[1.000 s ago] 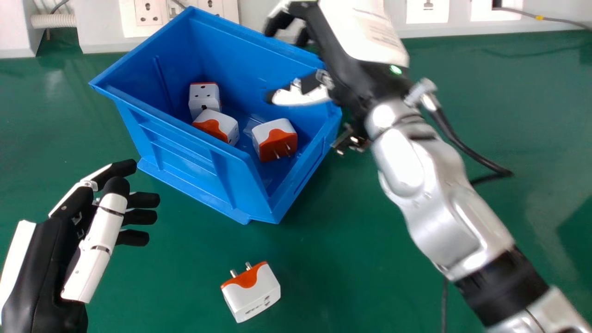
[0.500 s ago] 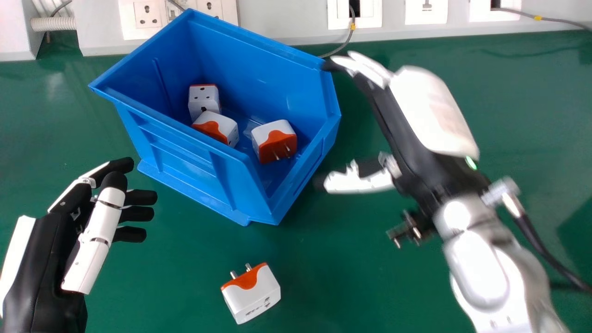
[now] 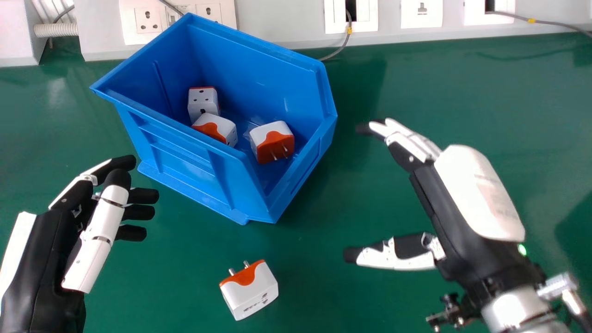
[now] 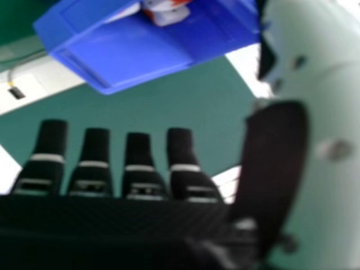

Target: Pick all objects and put in blue box

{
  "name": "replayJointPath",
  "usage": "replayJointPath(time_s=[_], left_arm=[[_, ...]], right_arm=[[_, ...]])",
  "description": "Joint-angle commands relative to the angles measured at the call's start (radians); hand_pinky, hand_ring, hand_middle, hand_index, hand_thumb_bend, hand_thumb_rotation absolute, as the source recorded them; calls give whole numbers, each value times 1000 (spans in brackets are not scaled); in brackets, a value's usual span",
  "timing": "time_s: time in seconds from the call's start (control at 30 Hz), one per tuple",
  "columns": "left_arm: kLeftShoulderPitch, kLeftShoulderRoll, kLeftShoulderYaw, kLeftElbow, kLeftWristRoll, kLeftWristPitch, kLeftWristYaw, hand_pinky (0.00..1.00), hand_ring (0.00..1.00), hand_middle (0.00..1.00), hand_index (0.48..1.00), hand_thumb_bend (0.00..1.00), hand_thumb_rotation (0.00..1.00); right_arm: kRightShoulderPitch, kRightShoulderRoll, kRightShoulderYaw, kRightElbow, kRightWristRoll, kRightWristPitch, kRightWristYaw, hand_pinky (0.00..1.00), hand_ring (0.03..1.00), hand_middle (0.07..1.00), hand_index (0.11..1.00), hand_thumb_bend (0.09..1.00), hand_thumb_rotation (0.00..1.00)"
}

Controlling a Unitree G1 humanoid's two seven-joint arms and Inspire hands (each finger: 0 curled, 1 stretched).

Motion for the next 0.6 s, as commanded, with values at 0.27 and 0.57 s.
replayJointPath(time_s=[0.27,0.57], left_arm=[[23,10,0,-44,6,-12,-5,573,640,650,793,457,803],[41,8,1,-51,2,-19,-9,572,639,650,791,456,803]], right_arm=[[154,52,-15,-50,-27,-42,-48,632,756,778,716,688,82],[212,25,-18,-38,-24,-97,-26,584,707,726,672,670,98]])
